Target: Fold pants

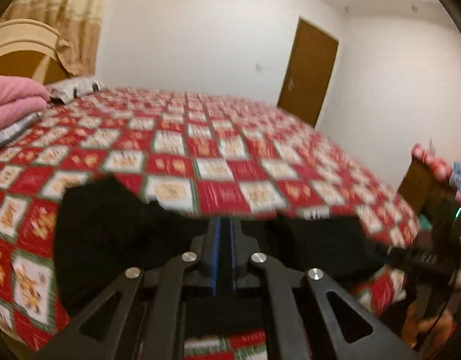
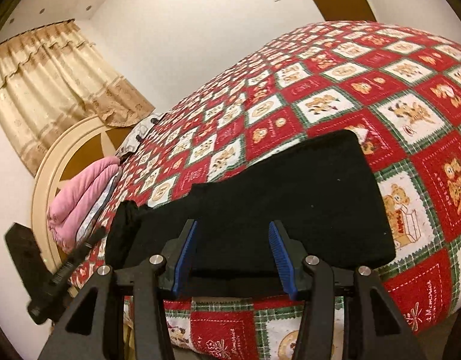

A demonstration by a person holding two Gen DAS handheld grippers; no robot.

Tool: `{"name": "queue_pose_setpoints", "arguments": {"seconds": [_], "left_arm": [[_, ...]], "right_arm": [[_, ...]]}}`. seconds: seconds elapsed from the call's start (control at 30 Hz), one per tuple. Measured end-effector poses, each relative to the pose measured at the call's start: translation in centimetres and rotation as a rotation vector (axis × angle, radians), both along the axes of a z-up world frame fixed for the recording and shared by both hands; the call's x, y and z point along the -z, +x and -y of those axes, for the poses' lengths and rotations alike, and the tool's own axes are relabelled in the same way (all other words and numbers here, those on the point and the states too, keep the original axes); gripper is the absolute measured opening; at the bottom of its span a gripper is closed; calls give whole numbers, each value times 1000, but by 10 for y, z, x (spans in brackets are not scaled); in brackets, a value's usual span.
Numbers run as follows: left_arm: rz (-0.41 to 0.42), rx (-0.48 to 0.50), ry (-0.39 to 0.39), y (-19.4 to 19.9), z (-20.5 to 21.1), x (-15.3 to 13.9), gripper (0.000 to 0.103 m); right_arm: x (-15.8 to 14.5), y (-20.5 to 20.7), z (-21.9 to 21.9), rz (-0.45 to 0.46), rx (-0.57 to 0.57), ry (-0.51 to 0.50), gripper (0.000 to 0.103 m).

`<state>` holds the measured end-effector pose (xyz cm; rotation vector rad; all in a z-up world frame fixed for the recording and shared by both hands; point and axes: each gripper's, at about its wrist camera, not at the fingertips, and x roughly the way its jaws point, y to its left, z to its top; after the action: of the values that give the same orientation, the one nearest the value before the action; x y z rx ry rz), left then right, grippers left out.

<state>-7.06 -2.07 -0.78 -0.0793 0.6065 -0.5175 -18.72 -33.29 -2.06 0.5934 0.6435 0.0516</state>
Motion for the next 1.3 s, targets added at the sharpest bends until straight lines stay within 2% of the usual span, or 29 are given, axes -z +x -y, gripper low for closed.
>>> {"name": "queue_pose_setpoints", "arguments": {"seconds": [0.07, 0.13, 0.2, 0.27, 0.33, 0.37, 0.4, 0.5, 0.57, 0.67, 0.83, 0.9, 1.0, 1.07, 1.13, 1.2, 1.3], "left_arm": [[3, -24, 71, -6, 2, 7, 6], [31, -60, 141, -10, -6, 10, 20], [63, -125, 172, -13, -24, 10, 54], [83, -169, 170, -11, -38, 9, 68], [88, -168, 152, -3, -50, 5, 71], [88, -150, 168, 1, -49, 5, 78], [97, -139, 201, 5, -46, 5, 80], [161, -153, 370, 19, -27, 16, 80], [136, -144, 440, 34, -16, 30, 80], [64, -156, 593, 55, 3, 58, 80], [166, -150, 708, 49, 17, 62, 85], [136, -133, 661, 55, 11, 60, 83], [0, -117, 431, 73, -18, 55, 53], [-52, -131, 254, 76, -42, 51, 42], [-69, -147, 127, 72, -61, 47, 27], [-60, -149, 71, 68, -68, 45, 18], [-28, -111, -8, 58, -66, 33, 16]], "right_arm": [[-1, 1, -5, 6, -18, -16, 51], [2, 3, -9, -3, -29, -18, 51], [9, 6, -11, -23, -37, -3, 51], [18, 10, -14, -52, -44, 18, 51], [24, 13, -17, -73, -51, 31, 51], [26, 14, -18, -82, -55, 33, 51], [27, 15, -19, -85, -59, 34, 51], [25, 14, -21, -79, -61, 23, 51], [25, 14, -19, -79, -54, 23, 51], [24, 11, -13, -82, -37, 26, 51], [29, 11, -7, -98, -20, 42, 51], [31, 12, -9, -102, -24, 51, 51], [27, 12, -14, -97, -37, 37, 51], [24, 11, -16, -90, -38, 29, 51], [24, 11, -15, -88, -37, 27, 51], [25, 12, -15, -90, -36, 34, 51], [26, 15, -16, -93, -42, 43, 51]]}}
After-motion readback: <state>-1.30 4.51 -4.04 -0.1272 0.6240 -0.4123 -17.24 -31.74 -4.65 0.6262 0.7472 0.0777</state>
